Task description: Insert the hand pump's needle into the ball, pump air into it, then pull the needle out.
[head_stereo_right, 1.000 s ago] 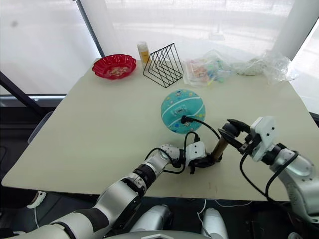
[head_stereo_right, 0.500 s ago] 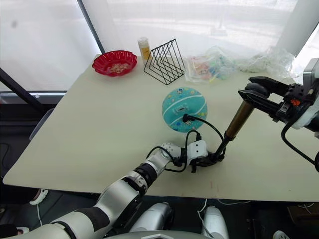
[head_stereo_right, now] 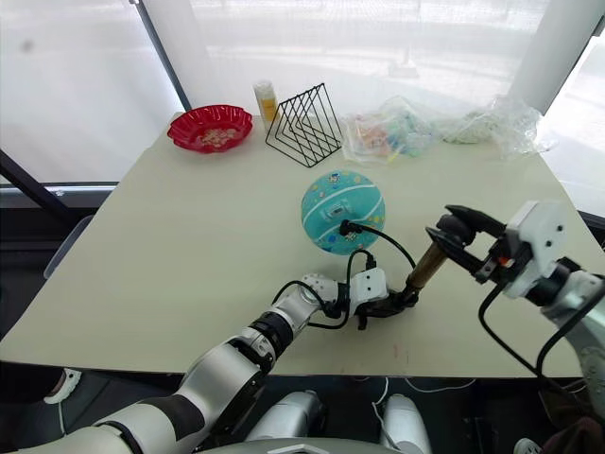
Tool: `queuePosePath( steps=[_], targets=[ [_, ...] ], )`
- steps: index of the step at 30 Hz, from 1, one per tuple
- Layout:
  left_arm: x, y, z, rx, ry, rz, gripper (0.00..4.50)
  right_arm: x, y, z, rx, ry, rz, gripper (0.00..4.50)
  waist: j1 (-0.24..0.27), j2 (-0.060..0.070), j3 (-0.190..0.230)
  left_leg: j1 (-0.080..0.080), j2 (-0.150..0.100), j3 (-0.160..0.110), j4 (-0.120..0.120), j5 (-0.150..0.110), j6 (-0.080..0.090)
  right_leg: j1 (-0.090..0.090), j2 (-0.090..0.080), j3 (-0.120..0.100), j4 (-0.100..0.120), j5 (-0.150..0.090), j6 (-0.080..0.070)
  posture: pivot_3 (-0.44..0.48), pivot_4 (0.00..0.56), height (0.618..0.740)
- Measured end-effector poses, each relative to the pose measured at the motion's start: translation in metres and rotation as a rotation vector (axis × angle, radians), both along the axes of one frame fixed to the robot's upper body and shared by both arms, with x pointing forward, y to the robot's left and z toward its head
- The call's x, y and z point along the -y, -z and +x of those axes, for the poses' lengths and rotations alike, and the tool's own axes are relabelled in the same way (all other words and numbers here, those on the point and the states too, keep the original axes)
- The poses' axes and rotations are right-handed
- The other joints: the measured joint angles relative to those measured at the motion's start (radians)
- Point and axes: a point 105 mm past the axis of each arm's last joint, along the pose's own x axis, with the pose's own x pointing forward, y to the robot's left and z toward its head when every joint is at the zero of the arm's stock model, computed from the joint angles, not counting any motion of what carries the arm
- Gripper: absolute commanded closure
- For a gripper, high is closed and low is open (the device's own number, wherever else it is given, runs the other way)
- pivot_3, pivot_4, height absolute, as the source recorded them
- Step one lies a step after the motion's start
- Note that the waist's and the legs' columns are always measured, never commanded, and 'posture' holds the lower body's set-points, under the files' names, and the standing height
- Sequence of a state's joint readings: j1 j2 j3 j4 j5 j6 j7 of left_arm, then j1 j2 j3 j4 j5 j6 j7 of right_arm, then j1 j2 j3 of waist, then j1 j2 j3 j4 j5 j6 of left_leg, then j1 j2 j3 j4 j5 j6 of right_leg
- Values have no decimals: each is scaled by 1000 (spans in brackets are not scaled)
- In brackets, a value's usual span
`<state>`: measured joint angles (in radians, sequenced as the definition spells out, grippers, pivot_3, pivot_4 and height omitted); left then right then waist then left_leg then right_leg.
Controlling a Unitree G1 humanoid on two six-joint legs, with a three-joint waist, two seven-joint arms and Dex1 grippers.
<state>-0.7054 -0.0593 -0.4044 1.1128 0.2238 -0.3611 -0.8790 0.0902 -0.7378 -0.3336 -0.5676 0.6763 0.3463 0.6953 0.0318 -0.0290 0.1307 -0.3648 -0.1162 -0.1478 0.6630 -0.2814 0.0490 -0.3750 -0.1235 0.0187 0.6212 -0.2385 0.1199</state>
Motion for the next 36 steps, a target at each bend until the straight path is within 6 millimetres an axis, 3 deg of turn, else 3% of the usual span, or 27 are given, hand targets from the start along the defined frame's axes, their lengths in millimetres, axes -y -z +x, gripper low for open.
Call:
queuePosePath(
  steps=[5, 9, 11, 15, 16, 19, 22, 26, 30, 36],
  targets=[
    [0, 1, -1, -4, 0, 0, 3430, -10, 43, 3, -36, 7, -22, 2603, 3, -1, -5, 3, 0, 0, -4, 0, 0, 0, 0, 1, -1, -1, 1, 0, 150, 740],
    [1, 0, -1, -2, 1, -3, 3430, -10, 45, 8, -64, 17, 3, 2603, 6, 4, -3, 2, -1, 1, -4, 0, 0, -1, 1, 3, 0, -1, 1, 0, 150, 740],
    [4, -1, -1, -1, 6, -8, 3430, -5, 38, 10, -79, 8, -3, 2603, 8, 7, 0, 1, -1, 1, -4, 0, 0, -2, 0, 3, 0, -1, 1, 0, 150, 740],
    [6, -3, -2, 1, 16, -14, 3430, 3, 1, 12, -80, -26, 23, 2603, 11, 10, 4, -2, -2, 0, -4, 0, 0, -3, -1, 3, -3, -1, 1, 0, 150, 740],
    [8, -5, -2, 3, 19, -17, 3430, 9, -20, 12, -69, -37, 22, 2603, 12, 13, 7, -4, -3, 1, -3, 0, 1, -4, -2, 3, -3, -1, 1, 0, 150, 740],
    [9, -5, -3, 3, 25, -20, 3430, 15, -59, 4, -22, -58, 15, 2603, 19, 13, 8, -7, -3, -2, -3, 0, 1, -6, -1, 0, -3, -1, 1, 0, 150, 740],
    [10, -6, -3, 3, 27, -21, 3430, 18, -80, -2, 17, -63, 27, 2603, 21, 12, 9, -8, -3, -2, -3, 0, 1, -7, -2, 0, -3, -1, 1, 0, 150, 740],
    [11, -7, -2, 9, 31, -24, 3430, 18, -86, -2, -19, -60, 33, 2603, 23, 13, 9, -14, -3, -2, 0, 1, 1, -12, -2, -1, -2, 0, 1, 0, 150, 740],
    [11, -7, -3, 9, 35, -25, 3430, 17, -82, -6, -4, -44, 27, 2603, 28, 12, 9, -15, -3, -3, 1, 3, 4, -14, -1, -1, -1, 0, 1, 0, 150, 740],
    [6, -2, -3, 3, 16, -8, 3430, 9, -25, -7, 7, 4, 17, 2603, 22, 5, -1, -9, -2, -4, 0, 0, 0, -8, 0, -1, 0, -1, 1, 0, 150, 740]
  ],
)
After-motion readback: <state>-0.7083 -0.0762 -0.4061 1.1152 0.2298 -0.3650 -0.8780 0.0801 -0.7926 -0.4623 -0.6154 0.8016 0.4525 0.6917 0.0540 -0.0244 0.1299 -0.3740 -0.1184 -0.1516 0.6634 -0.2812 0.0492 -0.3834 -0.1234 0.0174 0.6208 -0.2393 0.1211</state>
